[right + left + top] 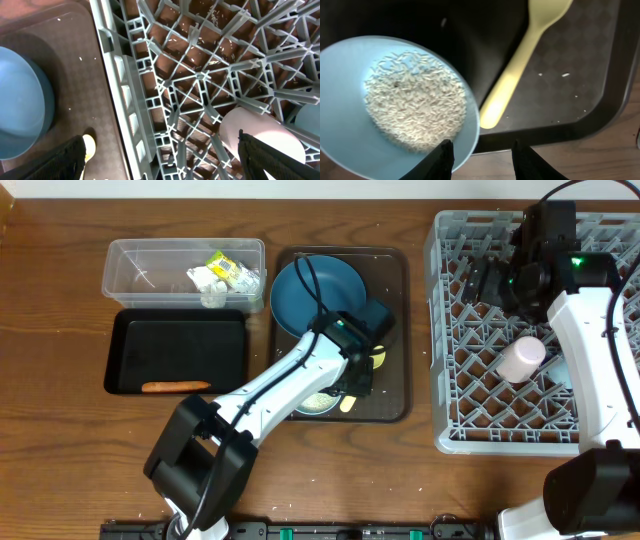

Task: Sort waste into correct bins and load items into the dishwasher rack
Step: 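Reach the left gripper to the light-blue plate of rice and grasp its rim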

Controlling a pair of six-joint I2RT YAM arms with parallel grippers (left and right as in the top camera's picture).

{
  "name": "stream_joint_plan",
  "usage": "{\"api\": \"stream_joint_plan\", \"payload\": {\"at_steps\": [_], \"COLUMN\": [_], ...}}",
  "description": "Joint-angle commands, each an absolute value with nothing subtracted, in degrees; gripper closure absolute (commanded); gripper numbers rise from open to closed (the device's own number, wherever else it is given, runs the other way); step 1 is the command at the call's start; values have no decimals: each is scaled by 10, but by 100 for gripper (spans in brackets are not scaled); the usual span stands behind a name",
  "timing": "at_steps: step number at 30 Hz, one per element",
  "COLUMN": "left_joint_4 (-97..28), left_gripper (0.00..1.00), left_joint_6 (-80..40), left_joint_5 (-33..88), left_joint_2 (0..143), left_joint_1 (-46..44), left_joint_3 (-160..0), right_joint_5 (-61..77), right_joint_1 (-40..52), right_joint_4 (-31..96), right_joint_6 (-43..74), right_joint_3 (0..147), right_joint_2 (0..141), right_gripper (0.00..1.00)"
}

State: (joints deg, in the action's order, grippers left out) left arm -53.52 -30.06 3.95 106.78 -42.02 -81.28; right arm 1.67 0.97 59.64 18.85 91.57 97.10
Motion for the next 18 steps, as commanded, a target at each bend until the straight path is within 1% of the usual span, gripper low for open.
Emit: {"api": "stream_joint_plan", "payload": {"at_steps": [1, 10, 12, 14, 18], "left_joint_4": [-536, -534, -534, -533, -530], "left_gripper": [59, 60, 71, 76, 76], "left_joint_6": [-322, -333, -333, -333, -333], "left_joint_5": [6, 6, 6, 6, 6], "left_joint_2": [1085, 1129, 1129, 1132, 1144], "left_joint_1": [-434, -435, -435, -435, -436], "left_joint_3": [-802, -800, -800, -800, -800], "right_joint_5": [15, 14, 13, 13, 13], "right_joint_1": [3, 3, 3, 3, 3], "right_joint_4": [601, 606, 606, 606, 607], "right_joint_6": [181, 175, 175, 175, 175], "right_joint_3": [918, 918, 918, 918, 918], "right_joint_2": [967, 967, 967, 967, 967], "right_gripper": [5, 5, 5, 5, 5]}}
